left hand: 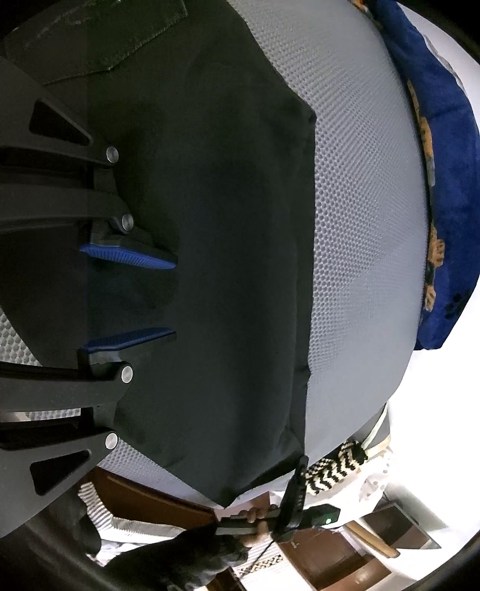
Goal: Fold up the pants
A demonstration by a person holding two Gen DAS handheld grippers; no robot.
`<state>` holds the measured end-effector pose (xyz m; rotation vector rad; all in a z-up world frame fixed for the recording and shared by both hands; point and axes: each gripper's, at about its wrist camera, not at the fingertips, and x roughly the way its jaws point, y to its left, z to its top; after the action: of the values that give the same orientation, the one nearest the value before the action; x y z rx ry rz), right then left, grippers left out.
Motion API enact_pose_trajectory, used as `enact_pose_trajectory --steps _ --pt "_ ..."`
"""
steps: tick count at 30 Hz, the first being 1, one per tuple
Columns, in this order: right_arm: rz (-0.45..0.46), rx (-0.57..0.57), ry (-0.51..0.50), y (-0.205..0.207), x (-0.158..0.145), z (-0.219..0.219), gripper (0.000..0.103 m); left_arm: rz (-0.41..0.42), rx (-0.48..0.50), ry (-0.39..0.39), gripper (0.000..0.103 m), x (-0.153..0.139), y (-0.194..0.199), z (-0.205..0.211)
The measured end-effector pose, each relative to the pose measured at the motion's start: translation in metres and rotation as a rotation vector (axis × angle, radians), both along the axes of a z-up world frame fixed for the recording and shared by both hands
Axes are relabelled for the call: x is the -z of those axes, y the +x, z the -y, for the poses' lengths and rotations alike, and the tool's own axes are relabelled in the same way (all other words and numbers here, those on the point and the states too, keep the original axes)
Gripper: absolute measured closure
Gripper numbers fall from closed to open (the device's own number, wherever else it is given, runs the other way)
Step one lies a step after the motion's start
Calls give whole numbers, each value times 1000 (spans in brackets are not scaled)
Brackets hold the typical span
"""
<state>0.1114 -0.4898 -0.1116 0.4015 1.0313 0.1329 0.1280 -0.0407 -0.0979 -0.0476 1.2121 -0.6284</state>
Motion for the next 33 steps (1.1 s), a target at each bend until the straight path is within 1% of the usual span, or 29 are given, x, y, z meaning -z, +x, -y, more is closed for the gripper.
enact_pose_trajectory --steps 4,7,9,10,13,14,16,17,18,19,20,21,22,23,26,27,29,30,31,33 --pt "92 85 -79 -16 -29 -10 100 14 -28 2 69 -2 4 -4" --pt "116 142 -89 -23 -38 -5 101 31 -51 4 69 -4 6 -9" --pt "104 167 -108 -20 -34 -6 101 40 -72 3 69 -5 8 -14" --pt "82 170 -120 -16 -29 -7 101 45 -85 3 69 -4 10 -17" --pt "31 171 -150 -3 -10 -11 101 55 -102 31 69 2 11 -22" --pt "8 178 -148 0 -2 -10 101 59 -104 42 69 5 10 -24" --pt "1 197 -142 2 2 -7 101 63 -107 46 69 9 10 -29" --pt "-8 204 -137 3 1 -6 99 72 -104 32 69 10 9 -32" --pt "-19 199 -135 3 0 -6 95 75 -101 28 69 10 8 -33" --pt "-37 196 -146 4 -2 -7 89 78 -100 25 69 11 8 -35" --pt "-57 193 -147 5 -5 -7 75 80 -98 22 69 10 9 -35" --pt "-56 192 -147 3 -10 -8 67 76 -101 19 69 10 9 -35" --pt "-38 203 -172 0 -19 -11 65 71 -106 11 69 8 10 -36" --pt "-22 202 -196 -1 -29 -14 65 71 -112 4 69 6 10 -38" --pt "23 132 -193 3 -59 -39 65 115 -129 -11 69 -6 7 -48" --pt "36 82 -178 7 -68 -54 65 130 -133 -15 68 -10 6 -52" --pt "44 -29 -138 19 -78 -91 65 165 -144 2 68 -17 6 -60" --pt "45 -83 -113 25 -81 -110 65 182 -152 6 68 -21 7 -66" --pt "38 -163 -67 35 -81 -138 65 190 -162 9 68 -22 8 -71" --pt "17 -271 -4 50 -77 -180 65 208 -200 31 68 -25 9 -86"
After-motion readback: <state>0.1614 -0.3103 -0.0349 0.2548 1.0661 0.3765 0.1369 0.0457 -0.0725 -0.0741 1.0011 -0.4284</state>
